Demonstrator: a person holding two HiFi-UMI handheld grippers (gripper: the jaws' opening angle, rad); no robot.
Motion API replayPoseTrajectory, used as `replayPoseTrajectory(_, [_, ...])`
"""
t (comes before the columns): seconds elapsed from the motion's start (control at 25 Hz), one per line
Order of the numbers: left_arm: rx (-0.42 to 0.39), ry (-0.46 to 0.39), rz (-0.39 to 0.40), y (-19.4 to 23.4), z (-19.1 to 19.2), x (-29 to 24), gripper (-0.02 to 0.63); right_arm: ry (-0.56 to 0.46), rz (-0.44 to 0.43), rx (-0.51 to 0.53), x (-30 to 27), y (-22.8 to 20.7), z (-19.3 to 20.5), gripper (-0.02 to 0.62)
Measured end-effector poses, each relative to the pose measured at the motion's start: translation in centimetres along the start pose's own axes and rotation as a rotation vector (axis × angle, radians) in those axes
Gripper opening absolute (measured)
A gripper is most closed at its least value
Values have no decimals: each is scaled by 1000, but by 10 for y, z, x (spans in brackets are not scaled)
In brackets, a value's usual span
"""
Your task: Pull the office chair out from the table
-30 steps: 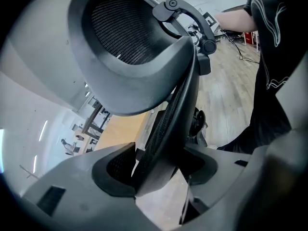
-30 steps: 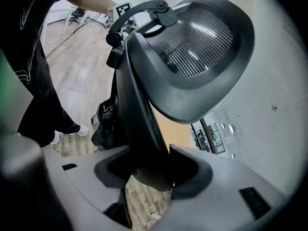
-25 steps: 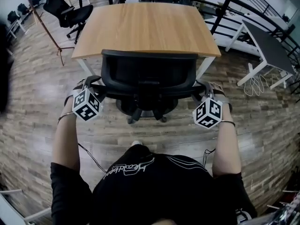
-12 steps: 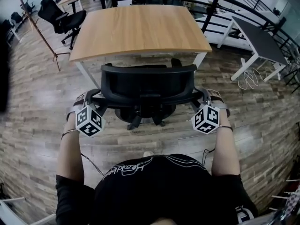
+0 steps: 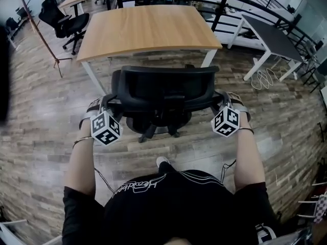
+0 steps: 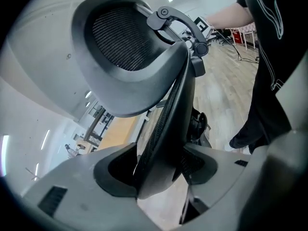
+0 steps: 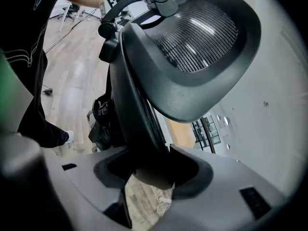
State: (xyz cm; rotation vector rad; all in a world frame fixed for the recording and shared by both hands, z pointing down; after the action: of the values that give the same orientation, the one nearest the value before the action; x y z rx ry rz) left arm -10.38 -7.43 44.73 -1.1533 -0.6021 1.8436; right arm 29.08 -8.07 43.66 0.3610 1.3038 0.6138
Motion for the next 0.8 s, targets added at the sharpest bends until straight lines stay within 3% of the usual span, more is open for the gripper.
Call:
replayPoseTrajectory(0.36, [-8, -52, -33, -33, 1, 53, 241, 28, 84, -31, 38, 54, 7, 238])
replayPoseTrajectory(0.8, [-1, -46, -58, -71, 5, 104, 241, 5, 98, -32, 75, 107, 15, 239])
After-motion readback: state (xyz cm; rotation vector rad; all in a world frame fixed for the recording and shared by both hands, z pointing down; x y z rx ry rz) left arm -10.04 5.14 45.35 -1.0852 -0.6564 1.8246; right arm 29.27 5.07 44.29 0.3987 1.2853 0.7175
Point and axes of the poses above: the fingertips, and each gripper's own axes: x backward along the fingers, y to its left, z out of its underside, the point moved 6 cm from there along x, backward along the fingers, and after that the axes turned 15 degrees about -z, right-handed, at the moved point
